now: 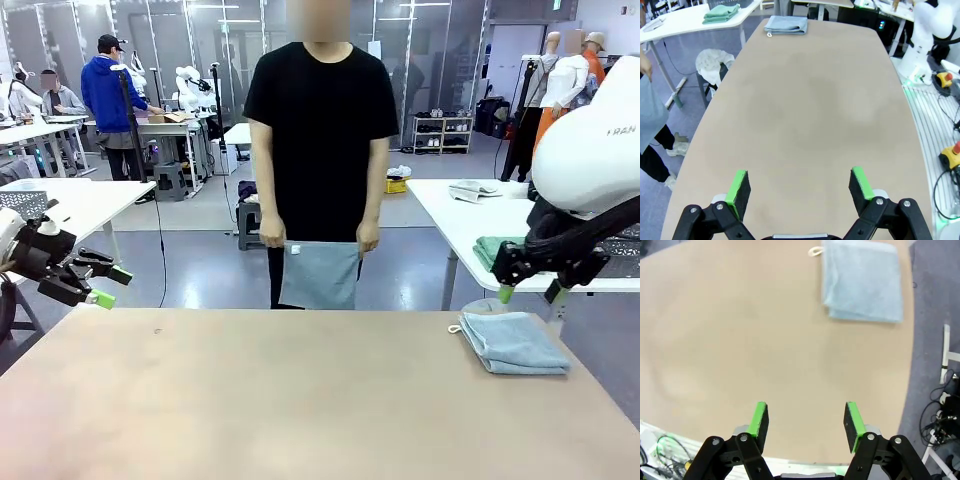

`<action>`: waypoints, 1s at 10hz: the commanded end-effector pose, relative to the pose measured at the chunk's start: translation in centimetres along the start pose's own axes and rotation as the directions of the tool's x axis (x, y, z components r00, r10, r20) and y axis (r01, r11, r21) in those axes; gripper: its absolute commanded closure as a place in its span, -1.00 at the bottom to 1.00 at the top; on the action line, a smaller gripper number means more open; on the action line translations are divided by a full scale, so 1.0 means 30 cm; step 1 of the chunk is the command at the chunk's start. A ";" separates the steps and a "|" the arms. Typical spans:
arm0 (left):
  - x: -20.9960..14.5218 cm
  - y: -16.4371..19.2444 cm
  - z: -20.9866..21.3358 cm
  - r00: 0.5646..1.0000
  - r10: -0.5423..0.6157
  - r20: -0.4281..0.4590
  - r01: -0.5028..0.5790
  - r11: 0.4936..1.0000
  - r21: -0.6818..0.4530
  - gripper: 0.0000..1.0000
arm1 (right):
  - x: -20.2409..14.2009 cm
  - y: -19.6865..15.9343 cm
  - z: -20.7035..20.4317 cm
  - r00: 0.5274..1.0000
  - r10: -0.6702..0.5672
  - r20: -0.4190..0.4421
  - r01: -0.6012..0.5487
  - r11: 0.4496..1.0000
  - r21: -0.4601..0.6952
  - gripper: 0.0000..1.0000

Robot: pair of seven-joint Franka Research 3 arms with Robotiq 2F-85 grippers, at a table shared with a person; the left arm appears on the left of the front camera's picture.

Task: Fold the towels and place them in the basket.
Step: Place the folded Towel with hook on the right side of the table.

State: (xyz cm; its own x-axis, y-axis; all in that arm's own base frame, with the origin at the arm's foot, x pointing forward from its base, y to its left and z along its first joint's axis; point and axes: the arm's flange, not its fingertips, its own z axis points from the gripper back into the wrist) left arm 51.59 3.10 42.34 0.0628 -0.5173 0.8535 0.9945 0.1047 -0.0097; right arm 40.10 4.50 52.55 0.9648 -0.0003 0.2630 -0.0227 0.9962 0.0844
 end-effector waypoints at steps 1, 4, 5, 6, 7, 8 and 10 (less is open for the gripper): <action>0.005 -0.001 0.003 1.000 -0.003 0.002 0.003 1.000 0.002 -1.00 | -0.070 0.065 -0.006 1.000 0.024 0.013 -0.025 0.999 0.047 -0.52; 0.005 -0.001 0.003 1.000 -0.003 0.002 0.003 1.000 0.002 -1.00 | -0.085 0.093 -0.033 0.985 0.171 0.014 -0.171 0.985 0.000 -0.52; 0.005 -0.001 0.003 1.000 -0.003 0.002 0.003 1.000 0.002 -1.00 | -0.098 0.108 0.013 0.997 0.072 0.001 -0.072 0.997 0.033 -0.52; 0.005 -0.001 0.003 1.000 -0.003 0.002 0.003 1.000 0.002 -1.00 | -0.098 0.108 0.013 0.997 0.072 0.001 -0.072 0.997 0.033 -0.52; 0.005 -0.001 0.003 1.000 -0.003 0.002 0.003 1.000 0.002 -1.00 | -0.098 0.108 0.013 0.997 0.072 0.001 -0.072 0.997 0.033 -0.52; 0.005 -0.001 0.003 1.000 -0.003 0.002 0.003 1.000 0.002 -1.00 | -0.098 0.108 0.013 0.997 0.072 0.001 -0.072 0.997 0.033 -0.52; 0.005 -0.001 0.003 1.000 -0.003 0.002 0.003 1.000 0.002 -1.00 | -0.098 0.108 0.013 0.997 0.072 0.001 -0.072 0.997 0.033 -0.52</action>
State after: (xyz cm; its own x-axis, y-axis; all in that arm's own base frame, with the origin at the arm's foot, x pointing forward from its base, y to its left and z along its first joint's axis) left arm 51.60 3.09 42.34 0.0628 -0.5173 0.8535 0.9945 0.1046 -0.0097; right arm 37.18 7.70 52.10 0.9575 0.0992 0.2708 -0.1261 0.9885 0.0835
